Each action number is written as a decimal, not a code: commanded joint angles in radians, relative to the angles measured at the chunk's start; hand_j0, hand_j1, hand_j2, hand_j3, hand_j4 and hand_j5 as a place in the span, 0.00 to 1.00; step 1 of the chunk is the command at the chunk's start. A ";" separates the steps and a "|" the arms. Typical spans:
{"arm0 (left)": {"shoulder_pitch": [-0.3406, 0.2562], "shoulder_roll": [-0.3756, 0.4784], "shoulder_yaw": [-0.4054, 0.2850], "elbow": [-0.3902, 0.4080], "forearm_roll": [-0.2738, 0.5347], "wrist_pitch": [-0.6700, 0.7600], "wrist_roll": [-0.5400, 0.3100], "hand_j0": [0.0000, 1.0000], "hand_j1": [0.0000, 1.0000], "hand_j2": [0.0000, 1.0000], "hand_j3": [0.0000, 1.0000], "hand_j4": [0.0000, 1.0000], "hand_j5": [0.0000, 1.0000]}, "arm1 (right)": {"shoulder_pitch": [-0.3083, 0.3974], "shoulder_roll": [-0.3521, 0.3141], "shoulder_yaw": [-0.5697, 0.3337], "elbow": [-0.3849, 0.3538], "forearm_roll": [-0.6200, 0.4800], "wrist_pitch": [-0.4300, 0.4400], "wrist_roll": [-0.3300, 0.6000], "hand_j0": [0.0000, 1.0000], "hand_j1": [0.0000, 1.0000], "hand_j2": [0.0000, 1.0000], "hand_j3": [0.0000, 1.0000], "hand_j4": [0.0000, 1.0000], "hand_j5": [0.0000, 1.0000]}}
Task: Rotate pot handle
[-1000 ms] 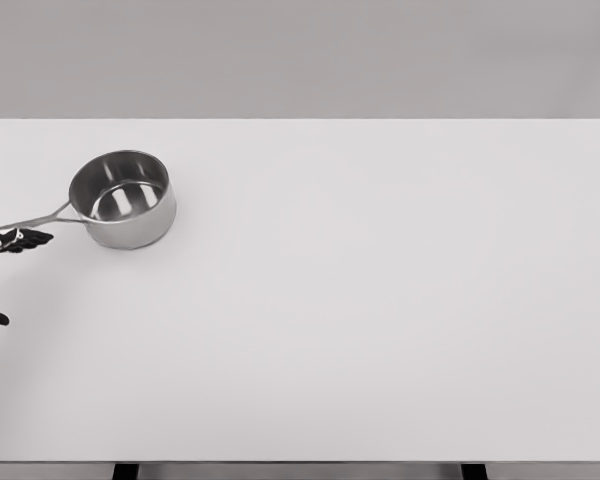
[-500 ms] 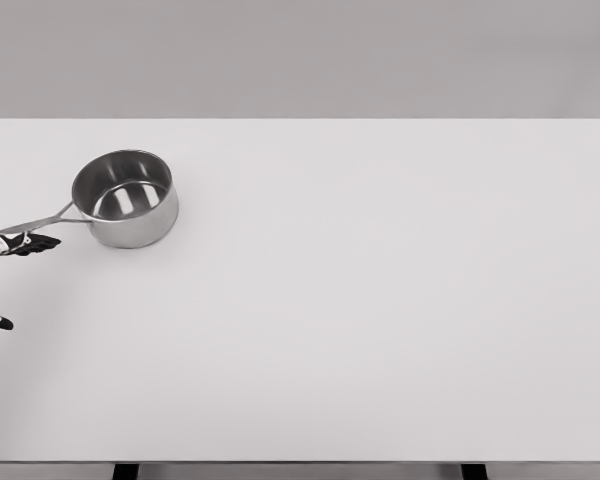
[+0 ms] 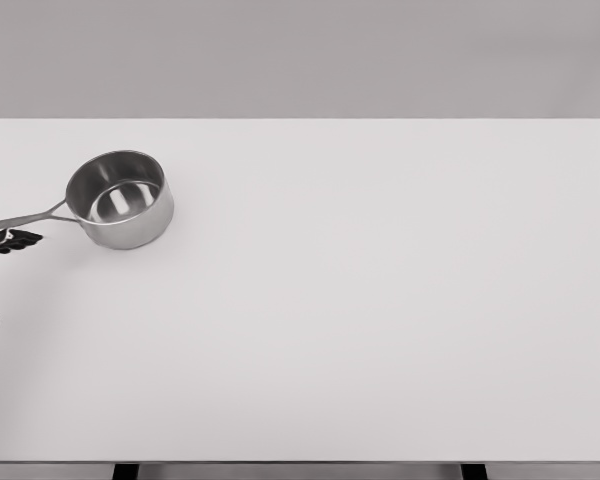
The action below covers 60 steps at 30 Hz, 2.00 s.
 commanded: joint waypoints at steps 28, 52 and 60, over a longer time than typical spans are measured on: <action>-0.063 -0.028 -0.001 0.070 -0.027 0.003 0.000 1.00 1.00 1.00 1.00 1.00 1.00 | 0.000 0.000 0.001 0.001 0.000 -0.001 0.000 1.00 1.00 1.00 1.00 1.00 1.00; -0.156 -0.117 -0.010 0.143 -0.105 0.003 0.000 1.00 1.00 1.00 1.00 1.00 1.00 | 0.000 0.000 0.000 0.001 0.000 0.001 0.000 1.00 1.00 1.00 1.00 1.00 1.00; -0.140 -0.106 -0.013 0.111 -0.105 -0.011 0.000 1.00 1.00 1.00 1.00 1.00 1.00 | 0.000 0.000 0.000 -0.001 0.000 0.001 0.002 1.00 1.00 1.00 1.00 1.00 1.00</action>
